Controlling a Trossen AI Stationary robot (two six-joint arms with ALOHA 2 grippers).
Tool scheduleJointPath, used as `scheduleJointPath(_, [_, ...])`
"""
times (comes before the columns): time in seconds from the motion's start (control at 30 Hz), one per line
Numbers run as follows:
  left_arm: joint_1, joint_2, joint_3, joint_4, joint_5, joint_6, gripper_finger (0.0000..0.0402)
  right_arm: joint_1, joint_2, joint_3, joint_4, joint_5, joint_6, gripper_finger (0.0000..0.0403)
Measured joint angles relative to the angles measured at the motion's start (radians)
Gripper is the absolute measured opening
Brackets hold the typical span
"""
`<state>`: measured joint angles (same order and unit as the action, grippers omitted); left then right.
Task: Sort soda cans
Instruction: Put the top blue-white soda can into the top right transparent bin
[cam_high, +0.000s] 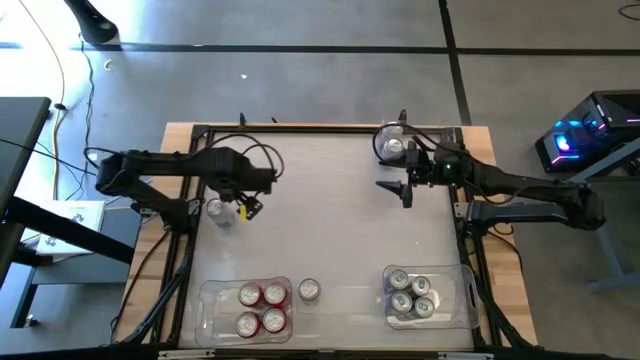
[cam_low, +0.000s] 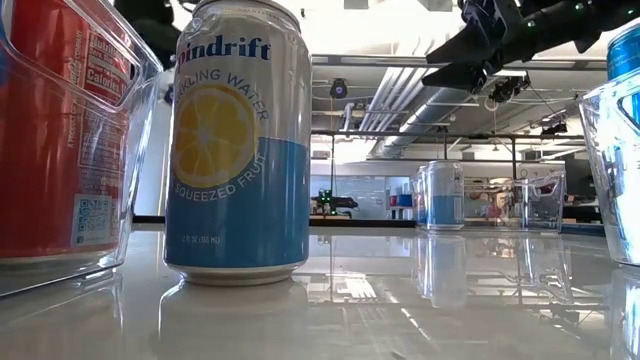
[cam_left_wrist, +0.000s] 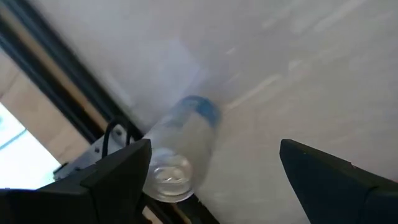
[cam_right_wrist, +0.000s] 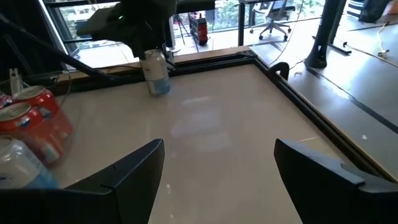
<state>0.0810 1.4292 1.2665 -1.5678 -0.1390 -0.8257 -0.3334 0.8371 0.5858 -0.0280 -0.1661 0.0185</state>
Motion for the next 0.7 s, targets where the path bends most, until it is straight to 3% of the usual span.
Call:
scheduleJointPath(0.33, [0.004, -0.171, -0.23, 0.019, 0.034, -0.115, 0.0349, 0.009, 0.0, 0.0, 0.001, 0.01, -0.019, 0.03])
scheduleJointPath(0.7, [0.004, -0.186, -0.421, 0.188, 0.081, -0.111, 0.0349, 0.009, 0.0, 0.0, 0.002, 0.011, -0.019, 0.03])
